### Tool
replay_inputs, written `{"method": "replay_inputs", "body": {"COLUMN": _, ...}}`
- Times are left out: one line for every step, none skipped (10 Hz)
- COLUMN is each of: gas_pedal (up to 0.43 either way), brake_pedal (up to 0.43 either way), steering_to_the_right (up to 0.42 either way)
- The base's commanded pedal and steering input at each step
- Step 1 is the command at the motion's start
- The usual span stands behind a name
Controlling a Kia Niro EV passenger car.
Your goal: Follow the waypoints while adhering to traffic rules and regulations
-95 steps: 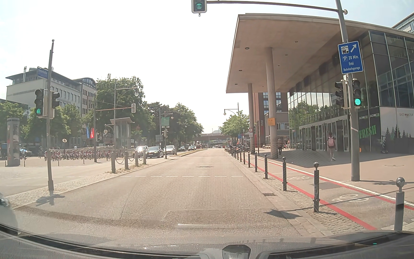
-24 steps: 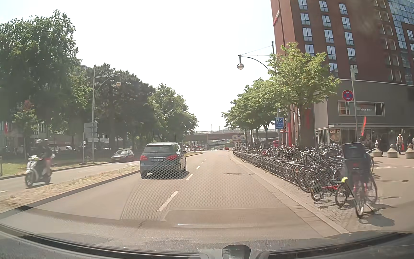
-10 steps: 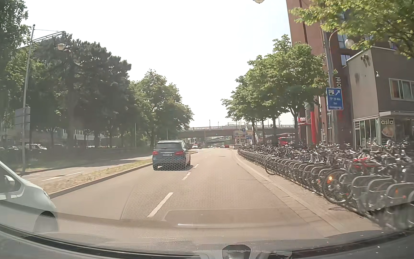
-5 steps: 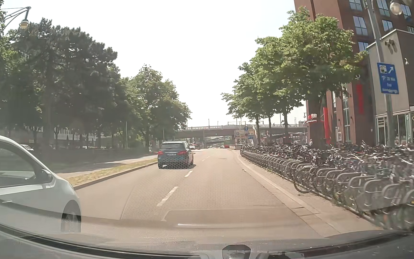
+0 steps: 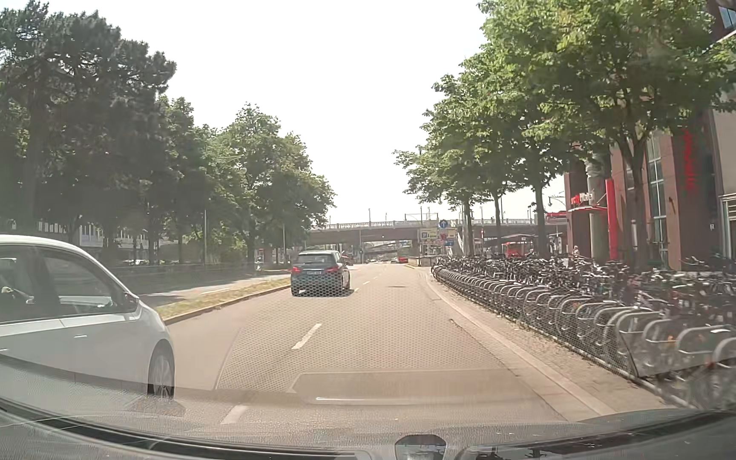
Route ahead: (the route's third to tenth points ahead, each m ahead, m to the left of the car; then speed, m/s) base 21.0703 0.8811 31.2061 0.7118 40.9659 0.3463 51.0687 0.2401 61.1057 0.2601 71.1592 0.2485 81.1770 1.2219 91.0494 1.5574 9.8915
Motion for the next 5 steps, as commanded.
{"method": "replay_inputs", "body": {"gas_pedal": 0.157, "brake_pedal": 0.0, "steering_to_the_right": 0.001}}
{"method": "replay_inputs", "body": {"gas_pedal": 0.157, "brake_pedal": 0.0, "steering_to_the_right": 0.002}}
{"method": "replay_inputs", "body": {"gas_pedal": 0.157, "brake_pedal": 0.0, "steering_to_the_right": 0.002}}
{"method": "replay_inputs", "body": {"gas_pedal": 0.157, "brake_pedal": 0.0, "steering_to_the_right": 0.002}}
{"method": "replay_inputs", "body": {"gas_pedal": 0.157, "brake_pedal": 0.0, "steering_to_the_right": 0.002}}
